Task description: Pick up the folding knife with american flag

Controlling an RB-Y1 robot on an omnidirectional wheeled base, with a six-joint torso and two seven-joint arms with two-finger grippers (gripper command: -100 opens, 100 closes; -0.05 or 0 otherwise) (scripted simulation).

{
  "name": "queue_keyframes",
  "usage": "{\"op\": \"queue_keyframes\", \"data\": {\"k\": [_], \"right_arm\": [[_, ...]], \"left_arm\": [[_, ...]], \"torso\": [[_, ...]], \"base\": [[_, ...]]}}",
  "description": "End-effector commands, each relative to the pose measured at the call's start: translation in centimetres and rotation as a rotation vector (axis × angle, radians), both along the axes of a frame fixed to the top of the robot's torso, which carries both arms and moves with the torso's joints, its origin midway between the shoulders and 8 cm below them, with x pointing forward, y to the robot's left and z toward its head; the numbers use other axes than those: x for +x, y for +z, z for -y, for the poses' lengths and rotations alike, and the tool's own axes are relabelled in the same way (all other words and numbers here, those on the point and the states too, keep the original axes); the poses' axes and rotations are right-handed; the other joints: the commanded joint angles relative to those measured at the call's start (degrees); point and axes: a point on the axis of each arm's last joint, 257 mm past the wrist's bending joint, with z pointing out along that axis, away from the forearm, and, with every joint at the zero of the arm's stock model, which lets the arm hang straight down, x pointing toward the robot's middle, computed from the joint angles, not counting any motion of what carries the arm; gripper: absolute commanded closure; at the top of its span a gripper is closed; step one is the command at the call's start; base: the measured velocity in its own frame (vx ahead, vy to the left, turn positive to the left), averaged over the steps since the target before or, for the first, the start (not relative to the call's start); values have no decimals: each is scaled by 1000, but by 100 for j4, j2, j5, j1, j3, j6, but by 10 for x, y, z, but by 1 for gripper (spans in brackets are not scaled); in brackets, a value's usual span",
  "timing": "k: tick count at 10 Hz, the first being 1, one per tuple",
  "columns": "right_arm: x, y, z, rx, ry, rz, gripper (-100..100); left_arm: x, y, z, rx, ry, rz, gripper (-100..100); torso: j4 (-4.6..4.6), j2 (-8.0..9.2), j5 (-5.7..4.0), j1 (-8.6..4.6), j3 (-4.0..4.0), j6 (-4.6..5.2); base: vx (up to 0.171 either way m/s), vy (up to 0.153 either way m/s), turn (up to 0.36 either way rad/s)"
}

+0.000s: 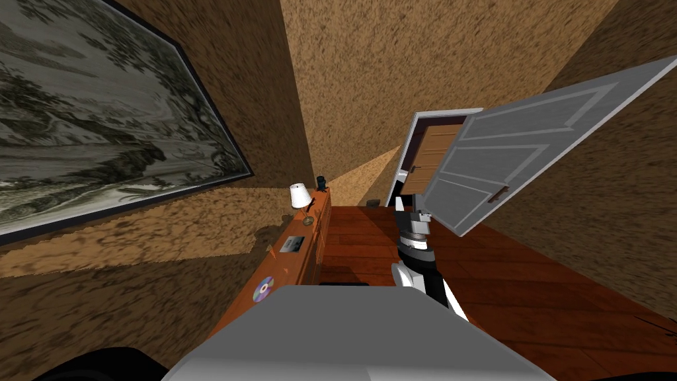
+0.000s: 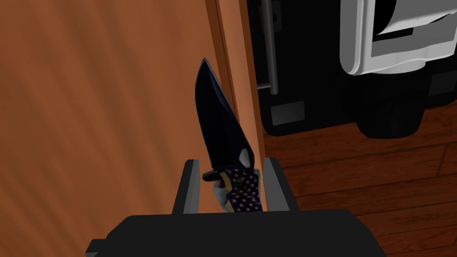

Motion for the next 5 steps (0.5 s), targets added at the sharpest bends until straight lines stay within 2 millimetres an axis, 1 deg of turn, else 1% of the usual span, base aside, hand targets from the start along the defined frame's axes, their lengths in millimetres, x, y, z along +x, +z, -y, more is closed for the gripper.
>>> {"op": "queue_keyframes", "data": {"k": [1, 3, 4, 5], "right_arm": [[0, 0, 0, 0, 0, 0, 0], [0, 0, 0, 0, 0, 0, 0], [0, 0, 0, 0, 0, 0, 0], [0, 0, 0, 0, 0, 0, 0]], "left_arm": [[-1, 7, -4, 0, 5, -1, 100], [-2, 15, -8, 0, 10, -2, 100], [-2, 13, -8, 1, 7, -1, 100], [-2, 13, -8, 0, 8, -2, 0]], "torso": [[0, 0, 0, 0, 0, 0], [0, 1, -2, -9, 0, -1], [0, 2, -1, -8, 1, -2], [0, 1, 1, -1, 1, -3]], "base": [[-2, -28, -39], [-6, -34, -25], [-4, -11, -1], [0, 0, 0]]}}
